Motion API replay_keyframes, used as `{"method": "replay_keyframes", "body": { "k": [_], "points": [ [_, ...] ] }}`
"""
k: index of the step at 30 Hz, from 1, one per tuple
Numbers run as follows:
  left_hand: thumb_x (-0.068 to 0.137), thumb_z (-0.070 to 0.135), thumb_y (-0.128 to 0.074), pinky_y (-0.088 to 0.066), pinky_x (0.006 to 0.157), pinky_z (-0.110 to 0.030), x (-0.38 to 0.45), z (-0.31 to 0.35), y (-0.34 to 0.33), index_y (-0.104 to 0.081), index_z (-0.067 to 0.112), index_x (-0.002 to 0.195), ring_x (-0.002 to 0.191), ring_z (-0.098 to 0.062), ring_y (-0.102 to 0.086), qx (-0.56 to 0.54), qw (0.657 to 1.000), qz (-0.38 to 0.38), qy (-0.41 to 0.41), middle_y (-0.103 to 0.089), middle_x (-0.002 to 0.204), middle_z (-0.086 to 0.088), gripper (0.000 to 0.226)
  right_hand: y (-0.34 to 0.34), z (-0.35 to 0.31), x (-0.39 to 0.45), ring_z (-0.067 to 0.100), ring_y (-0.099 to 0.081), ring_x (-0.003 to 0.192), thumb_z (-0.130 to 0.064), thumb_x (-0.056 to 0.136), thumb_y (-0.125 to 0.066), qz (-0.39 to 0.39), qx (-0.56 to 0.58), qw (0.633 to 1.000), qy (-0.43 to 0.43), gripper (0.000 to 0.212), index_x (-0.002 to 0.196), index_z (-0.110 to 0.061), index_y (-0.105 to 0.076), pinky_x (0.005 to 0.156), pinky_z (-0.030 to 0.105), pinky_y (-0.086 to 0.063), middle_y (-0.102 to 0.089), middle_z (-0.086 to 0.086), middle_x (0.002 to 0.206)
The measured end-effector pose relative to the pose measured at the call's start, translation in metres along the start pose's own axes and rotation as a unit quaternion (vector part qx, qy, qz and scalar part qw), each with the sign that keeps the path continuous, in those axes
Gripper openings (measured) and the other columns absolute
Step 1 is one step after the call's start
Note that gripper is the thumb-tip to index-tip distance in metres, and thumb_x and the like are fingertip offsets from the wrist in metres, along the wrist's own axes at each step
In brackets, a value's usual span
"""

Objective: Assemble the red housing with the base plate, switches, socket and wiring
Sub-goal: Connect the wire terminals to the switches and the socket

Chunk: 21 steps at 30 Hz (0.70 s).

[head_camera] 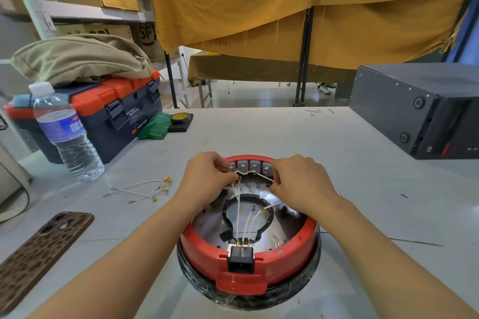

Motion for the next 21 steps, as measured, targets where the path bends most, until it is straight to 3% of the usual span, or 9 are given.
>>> {"method": "replay_keyframes", "body": {
  "k": [3, 6, 9, 13, 17, 21],
  "points": [
    [0.073, 0.016, -0.079, -0.042, 0.06, -0.012, 0.0, 0.0, 0.001, -0.065, 0.013, 0.084, 0.071, -0.009, -0.062, 0.014, 1.0, 0.001, -0.008, -0.067, 0.079, 0.002, 0.018, -0.001, -0.001, -0.001, 0.026, -0.044, 0.073, -0.021, 0.081, -0.057, -0.02, -0.002, 1.0, 0.015, 0.01, 0.087, -0.014, -0.059, 0.06, 0.029, -0.031, -0.053, 0.004, 0.08],
    [0.072, 0.008, -0.077, -0.043, 0.054, -0.006, -0.001, 0.0, -0.005, -0.065, 0.015, 0.08, 0.058, 0.0, -0.06, -0.007, 1.0, -0.025, -0.008, -0.069, 0.071, 0.001, 0.017, -0.003, -0.006, -0.005, 0.024, -0.04, 0.072, -0.021, 0.081, -0.056, -0.034, -0.021, 0.999, 0.037, 0.008, 0.079, -0.018, -0.048, 0.057, 0.029, -0.025, -0.037, -0.003, 0.068],
    [0.074, -0.001, -0.074, -0.051, 0.064, -0.018, -0.001, 0.001, -0.012, -0.065, 0.016, 0.073, 0.061, -0.009, -0.066, -0.047, 0.997, -0.058, -0.008, -0.069, 0.068, -0.003, 0.019, -0.007, -0.008, -0.008, 0.023, -0.041, 0.072, -0.019, 0.081, -0.056, -0.057, -0.024, 0.997, 0.053, 0.01, 0.079, -0.019, -0.046, 0.055, 0.03, -0.024, -0.031, -0.005, 0.067],
    [0.074, -0.006, -0.072, -0.051, 0.061, -0.013, 0.003, 0.004, -0.019, -0.067, 0.014, 0.075, 0.059, -0.008, -0.065, -0.089, 0.991, -0.101, -0.014, -0.068, 0.07, -0.005, 0.02, -0.008, -0.009, -0.013, 0.024, -0.041, 0.073, -0.015, 0.08, -0.055, -0.074, -0.024, 0.995, 0.066, 0.01, 0.078, -0.02, -0.047, 0.061, 0.029, -0.028, -0.032, -0.004, 0.068],
    [0.075, -0.006, -0.071, -0.054, 0.069, -0.018, 0.007, 0.011, -0.029, -0.068, 0.01, 0.081, 0.065, -0.011, -0.065, -0.097, 0.984, -0.145, -0.035, -0.068, 0.075, -0.008, 0.018, -0.007, -0.006, -0.016, 0.026, -0.041, 0.073, -0.016, 0.081, -0.056, -0.089, -0.026, 0.993, 0.071, 0.012, 0.075, -0.021, -0.047, 0.061, 0.029, -0.028, -0.031, -0.004, 0.066],
    [0.075, -0.004, -0.072, -0.055, 0.074, -0.02, 0.011, 0.022, -0.04, -0.067, 0.009, 0.085, 0.07, -0.01, -0.063, -0.088, 0.973, -0.199, -0.073, -0.067, 0.079, -0.007, 0.017, -0.008, -0.006, -0.021, 0.025, -0.036, 0.069, -0.022, 0.084, -0.056, -0.081, -0.026, 0.994, 0.065, 0.032, 0.062, -0.018, -0.034, 0.053, 0.028, -0.024, -0.028, -0.004, 0.063]
  ]
}}
Point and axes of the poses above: each hand's wrist, its own x-axis towards the middle knuckle, its own y-axis out of the back of the hand, z = x × y, the point moved 9 cm from there along x, towards the middle knuckle
